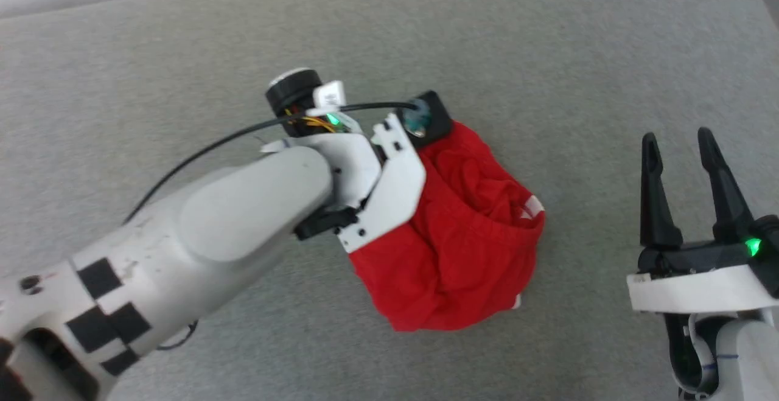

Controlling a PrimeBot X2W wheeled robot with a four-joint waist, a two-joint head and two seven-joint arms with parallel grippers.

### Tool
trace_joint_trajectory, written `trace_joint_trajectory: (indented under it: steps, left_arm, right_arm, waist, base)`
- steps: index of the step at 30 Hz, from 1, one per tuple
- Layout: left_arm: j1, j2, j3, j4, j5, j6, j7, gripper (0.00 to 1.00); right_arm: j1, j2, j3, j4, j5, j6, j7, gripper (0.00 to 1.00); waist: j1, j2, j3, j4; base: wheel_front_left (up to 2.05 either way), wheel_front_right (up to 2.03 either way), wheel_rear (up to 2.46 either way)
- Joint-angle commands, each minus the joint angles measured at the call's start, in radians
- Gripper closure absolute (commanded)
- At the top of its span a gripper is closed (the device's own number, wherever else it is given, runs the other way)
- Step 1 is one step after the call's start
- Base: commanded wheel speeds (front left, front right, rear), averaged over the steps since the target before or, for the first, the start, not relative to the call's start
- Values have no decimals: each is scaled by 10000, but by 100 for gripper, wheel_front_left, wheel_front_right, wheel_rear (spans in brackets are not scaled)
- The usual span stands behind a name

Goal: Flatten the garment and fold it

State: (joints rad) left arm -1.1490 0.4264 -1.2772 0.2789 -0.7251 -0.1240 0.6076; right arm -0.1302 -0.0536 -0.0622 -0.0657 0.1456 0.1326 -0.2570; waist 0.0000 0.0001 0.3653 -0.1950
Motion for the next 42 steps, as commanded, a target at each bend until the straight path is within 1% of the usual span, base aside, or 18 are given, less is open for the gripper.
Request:
trace_joint_trajectory:
  steps: [1,5,8,12,15,18,22,25,29,30,31,36,39,42]
  left_arm:
    - [91,382,-30,-9,-136,-67,-580,100]
    - [113,1157,143,363,-604,-67,-2093,100]
    - [527,1728,542,796,-999,-26,-2913,100]
    - [1412,2506,904,1357,-1478,290,-3664,100]
    - [2293,2912,1072,1774,-1921,611,-4101,100]
    - [3171,3196,1092,2110,-2226,1041,-4345,100]
    - [4222,3454,1043,2535,-2645,1390,-4472,100]
    - [4845,3503,949,2688,-2958,1475,-4347,100]
    - [5115,3365,900,2822,-3122,1501,-4294,100]
    - [5109,3306,920,2847,-3110,1527,-4390,21]
    - [5034,3254,963,2865,-3030,1587,-4579,0]
    - [4156,3244,1233,2643,-2517,1721,-5279,0]
    - [3323,3401,1301,2177,-2081,1667,-5286,0]
    - [2351,3444,1301,1683,-1531,1627,-5115,0]
  right_arm:
    - [158,34,17,-20,-120,-19,-47,0]
    - [388,34,-14,-46,-225,-19,-47,0]
    - [509,34,6,-65,-291,-19,-47,0]
    - [592,34,25,-85,-346,-19,-47,0]
    - [632,34,41,-89,-366,-19,-47,0]
    - [697,34,33,-63,-382,-19,-47,0]
    - [788,34,45,-30,-404,-19,-47,0]
    - [877,34,-3,-8,-410,-19,-47,0]
    - [988,34,-24,56,-429,-19,-47,0]
    - [1015,34,-22,79,-432,-19,-47,0]
    - [1042,34,-22,101,-431,-19,-47,0]
    - [1115,34,18,128,-429,-19,-47,0]
    - [1142,34,25,110,-417,-19,-48,0]
    - [1142,34,19,93,-405,-19,-48,0]
  waist:
    - [0,-1,-891,1000]
    - [0,-1,-1199,1575]
    - [0,-1,-1304,1916]
    - [0,-1,-1343,2182]
    - [0,-1,-1356,2260]
    - [0,-1,-1386,2305]
    - [0,-1,-1440,2301]
    - [0,-1,-1523,2350]
    - [0,-1,-1668,2477]
    - [0,-1,-1729,2524]
    - [0,-1,-1801,2573]
    - [0,-1,-2145,2756]
    - [0,-1,-2255,2797]
    - [0,-1,-2272,2809]
  base:
    - [0,0,0]
    - [0,0,0]
    - [0,0,0]
    - [0,0,0]
    - [0,0,0]
    - [0,0,0]
    - [0,0,0]
    - [0,0,0]
    - [0,0,0]
    - [0,0,0]
    - [0,0,0]
    - [0,0,0]
    - [0,0,0]
    - [0,0,0]
